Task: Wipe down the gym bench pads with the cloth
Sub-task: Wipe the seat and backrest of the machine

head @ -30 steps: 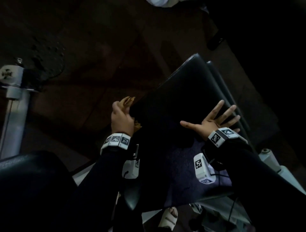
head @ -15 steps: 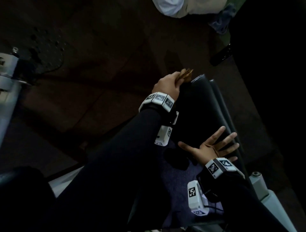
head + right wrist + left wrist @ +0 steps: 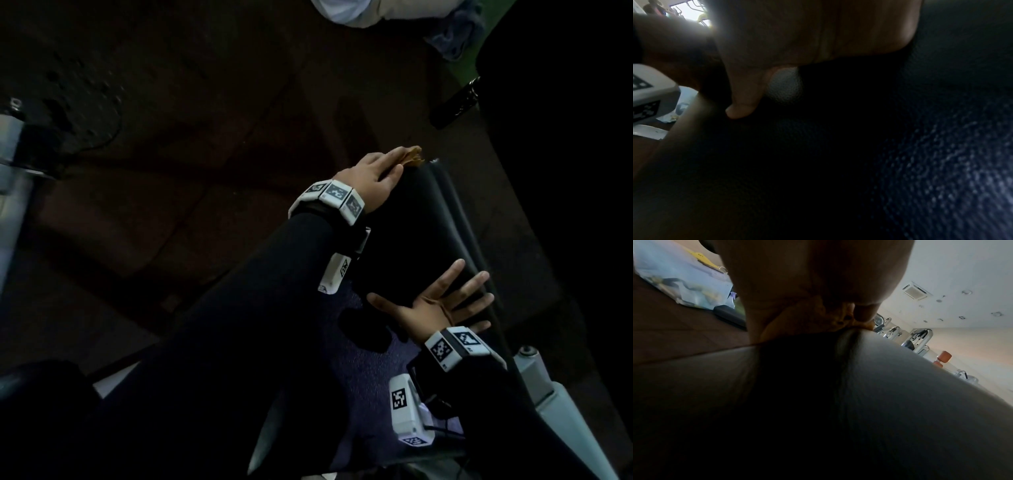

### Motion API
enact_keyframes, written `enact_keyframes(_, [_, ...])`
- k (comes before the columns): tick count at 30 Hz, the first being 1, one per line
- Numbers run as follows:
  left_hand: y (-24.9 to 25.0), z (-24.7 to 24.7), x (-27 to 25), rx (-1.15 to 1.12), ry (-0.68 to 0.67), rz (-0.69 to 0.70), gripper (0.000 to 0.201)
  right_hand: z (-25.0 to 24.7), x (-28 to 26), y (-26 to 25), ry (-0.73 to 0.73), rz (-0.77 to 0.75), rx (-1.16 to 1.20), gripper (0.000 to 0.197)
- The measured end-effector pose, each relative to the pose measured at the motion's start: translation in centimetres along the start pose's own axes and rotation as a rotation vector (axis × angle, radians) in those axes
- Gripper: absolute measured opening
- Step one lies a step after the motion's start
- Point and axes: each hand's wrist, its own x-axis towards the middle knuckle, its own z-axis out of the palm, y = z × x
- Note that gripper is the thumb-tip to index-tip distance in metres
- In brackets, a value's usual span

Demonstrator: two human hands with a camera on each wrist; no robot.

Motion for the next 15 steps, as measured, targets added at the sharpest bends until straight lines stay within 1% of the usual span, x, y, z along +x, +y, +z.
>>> enact_keyframes(2, [-1.2,0.4,-1.2,0.022,0.02,-0.003,0.047,0.1,0.0,0.1,0.041,-0.016,0.005,0.115])
enact_keyframes(4, [-3.1,0.8,-2.8,0.041,0.047,-0.03,0.046,0.1,0.3,0.3,0.02,-0.028,0.021,0.118])
enact_keyframes(6, [-5.3,1.1,-4.5,0.068,0.072,-0.069,0.045,0.2,0.6,0.4,-0.011,-0.03,0.024,0.114])
enact_keyframes(8, [-6.6,1.2,-5.6,0.088,0.083,-0.1,0.045,0.3,1.0,0.8,0.005,-0.032,0.021,0.112])
enact_keyframes(10, [-6.1,1.2,-5.5,0.101,0.072,-0.122,0.045,0.3,1.0,0.9,-0.007,-0.032,0.017,0.113])
enact_keyframes(13, [-4.0,1.3,-4.4,0.112,0.041,-0.139,0.045,0.3,1.1,0.9,-0.024,-0.028,0.016,0.112])
enact_keyframes(15, [-3.3,1.3,-4.0,0.107,0.053,-0.146,0.045,0.3,1.1,0.9,-0.009,-0.019,0.019,0.116])
